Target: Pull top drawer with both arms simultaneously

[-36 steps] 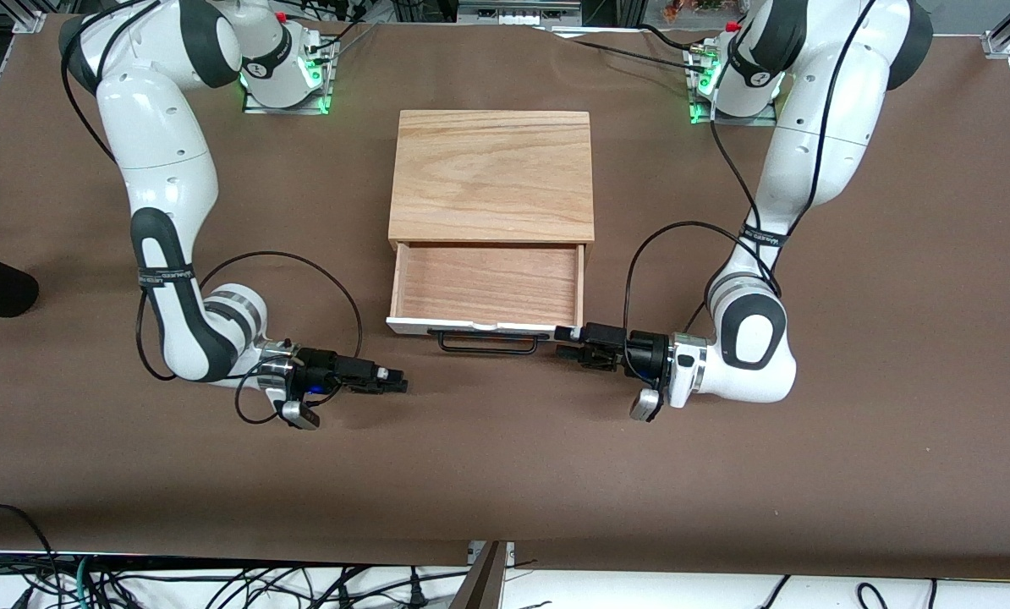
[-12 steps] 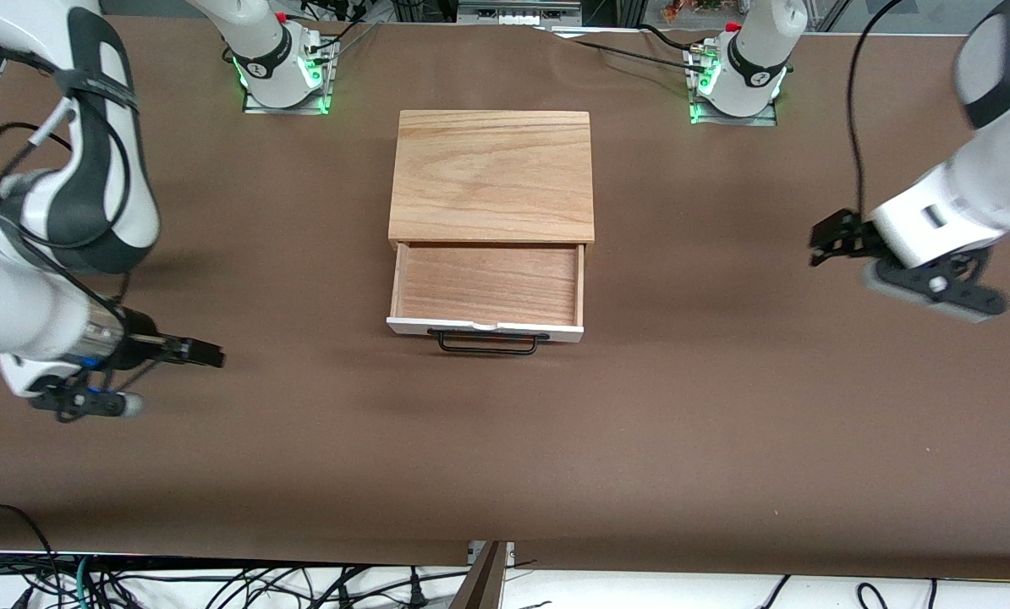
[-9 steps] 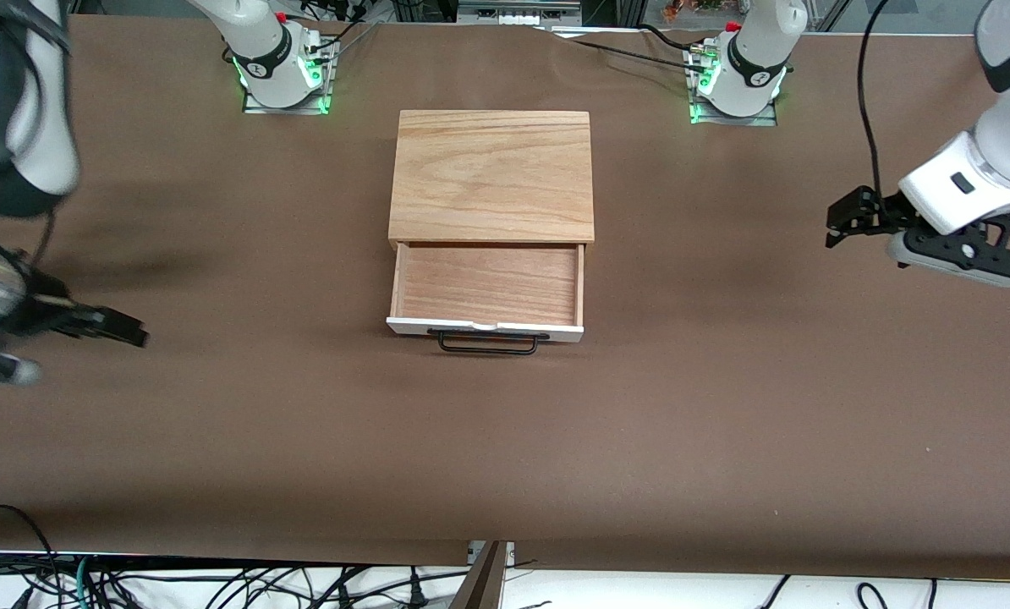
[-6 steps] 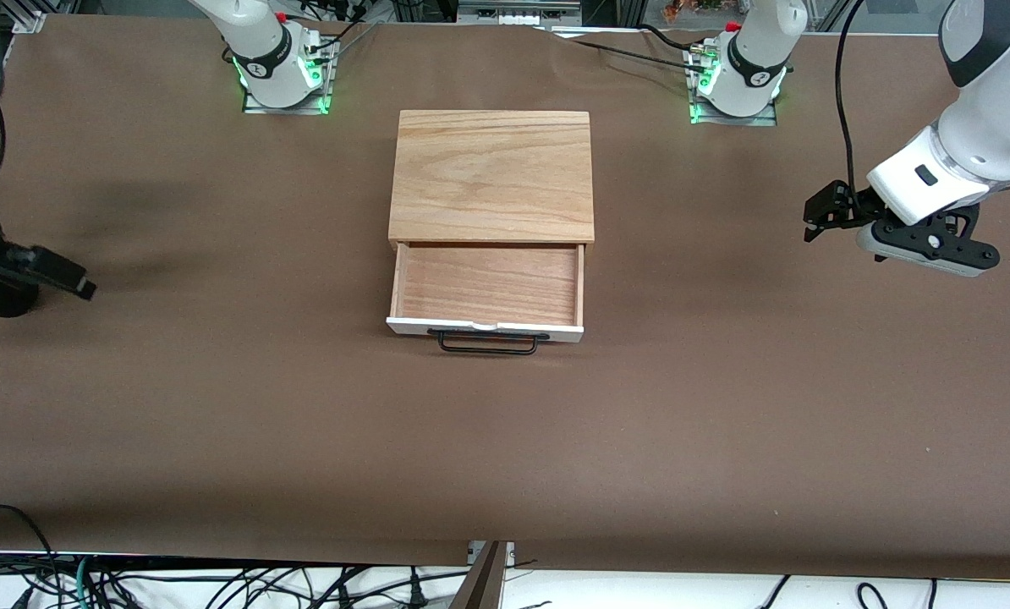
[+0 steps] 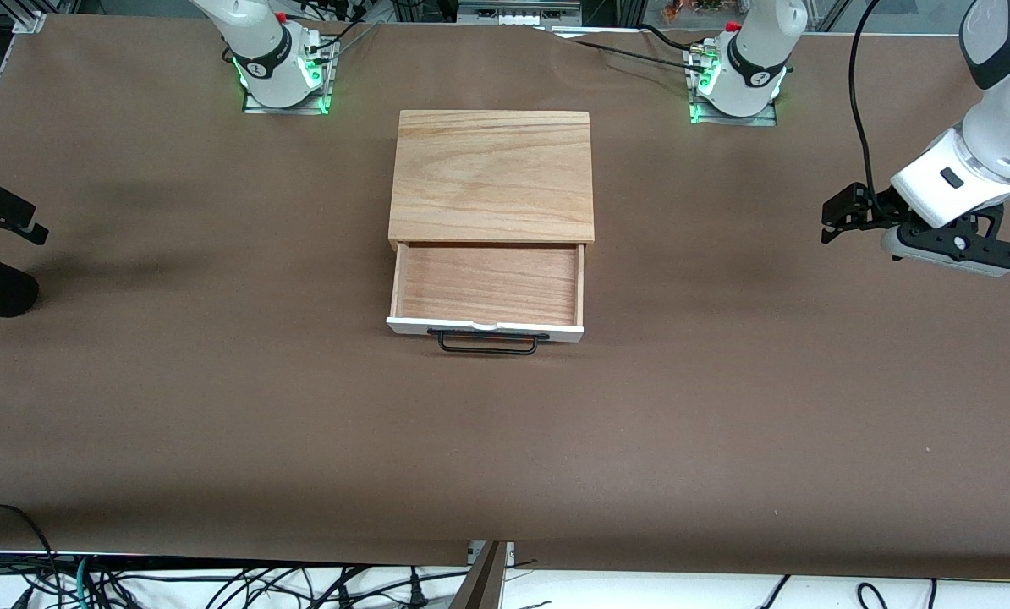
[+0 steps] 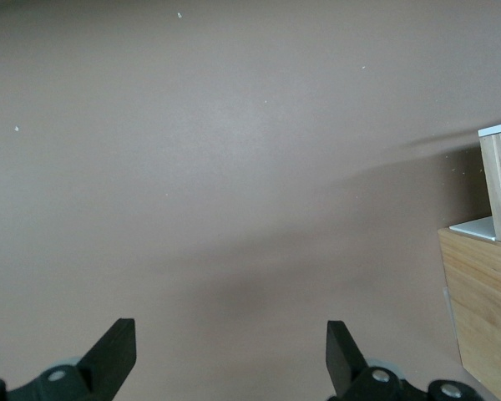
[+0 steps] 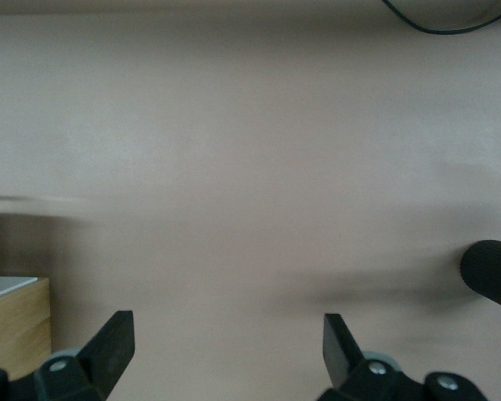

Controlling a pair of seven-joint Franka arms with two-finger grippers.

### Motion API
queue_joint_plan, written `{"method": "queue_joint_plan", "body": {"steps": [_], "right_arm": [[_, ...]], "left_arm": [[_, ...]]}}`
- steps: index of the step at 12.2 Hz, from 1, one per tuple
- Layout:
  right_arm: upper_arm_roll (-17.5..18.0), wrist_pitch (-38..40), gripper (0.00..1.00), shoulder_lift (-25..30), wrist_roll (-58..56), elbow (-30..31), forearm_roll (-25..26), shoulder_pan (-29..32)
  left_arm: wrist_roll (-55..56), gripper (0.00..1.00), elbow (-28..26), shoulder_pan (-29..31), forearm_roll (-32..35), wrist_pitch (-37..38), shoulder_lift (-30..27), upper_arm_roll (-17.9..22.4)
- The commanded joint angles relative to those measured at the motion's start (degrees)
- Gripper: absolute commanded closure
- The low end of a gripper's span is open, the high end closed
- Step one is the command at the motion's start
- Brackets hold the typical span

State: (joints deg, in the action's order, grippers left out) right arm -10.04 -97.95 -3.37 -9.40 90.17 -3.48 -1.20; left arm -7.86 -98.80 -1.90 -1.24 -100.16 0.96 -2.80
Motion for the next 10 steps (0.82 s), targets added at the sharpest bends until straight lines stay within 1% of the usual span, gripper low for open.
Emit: {"method": "queue_joint_plan", "body": {"steps": [1,4,10], "right_arm": [[0.5,0.0,0.00,1.5,-0.4,1.8,3.6,-2.4],[0.4,1.5,0.00,-0.3,-0.5,0.1,3.5,-2.4],[0.5,2.0,0.00,-0.8,-0.4,-0.1,3.0,-2.6]], "left_arm": [[0.7,0.00,-0.3,-0.8,1.9,0.7,-1.0,0.5],[1.1,0.00,-0.2,-0.6,1.9,1.5,-1.0,0.4],[0.8,0.00,-0.1,-0.6,1.9,1.5,-1.0,0.3]]}}
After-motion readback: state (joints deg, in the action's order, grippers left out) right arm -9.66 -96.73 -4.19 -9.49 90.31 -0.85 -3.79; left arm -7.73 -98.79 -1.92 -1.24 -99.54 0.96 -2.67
